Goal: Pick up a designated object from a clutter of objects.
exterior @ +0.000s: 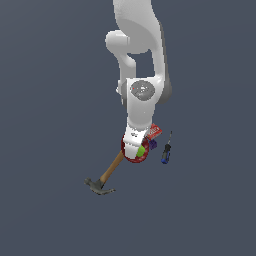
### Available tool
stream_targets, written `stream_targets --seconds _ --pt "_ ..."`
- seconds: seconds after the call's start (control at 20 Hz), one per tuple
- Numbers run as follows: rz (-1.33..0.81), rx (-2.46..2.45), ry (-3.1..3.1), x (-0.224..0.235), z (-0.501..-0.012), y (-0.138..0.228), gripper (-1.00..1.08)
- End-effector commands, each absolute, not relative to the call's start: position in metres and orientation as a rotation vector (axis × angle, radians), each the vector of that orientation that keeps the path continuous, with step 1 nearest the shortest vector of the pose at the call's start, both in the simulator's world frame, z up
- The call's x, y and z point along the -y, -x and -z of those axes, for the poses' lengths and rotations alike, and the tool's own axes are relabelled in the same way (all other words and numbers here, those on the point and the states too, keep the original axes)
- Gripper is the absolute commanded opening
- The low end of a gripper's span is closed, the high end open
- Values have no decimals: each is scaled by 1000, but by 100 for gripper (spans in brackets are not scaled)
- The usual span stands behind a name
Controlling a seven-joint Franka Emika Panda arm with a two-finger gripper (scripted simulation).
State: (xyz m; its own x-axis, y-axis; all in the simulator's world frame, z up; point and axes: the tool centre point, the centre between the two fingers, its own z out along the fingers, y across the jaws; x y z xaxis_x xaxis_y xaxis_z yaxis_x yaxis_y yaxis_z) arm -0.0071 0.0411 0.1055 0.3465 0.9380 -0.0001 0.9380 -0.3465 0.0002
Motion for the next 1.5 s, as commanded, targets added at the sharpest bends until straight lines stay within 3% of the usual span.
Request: stream_targets --seconds 0.0,0.65,0.7,1.45 --pt "1 -1797 -2577 -41 -100 8 100" --pt "0 -1801 -2574 -41 -58 8 100" --pt "0 -1801 -2574 -41 -58 8 -100" --pt "-5 -1801 -2571 -43 -66 5 -100"
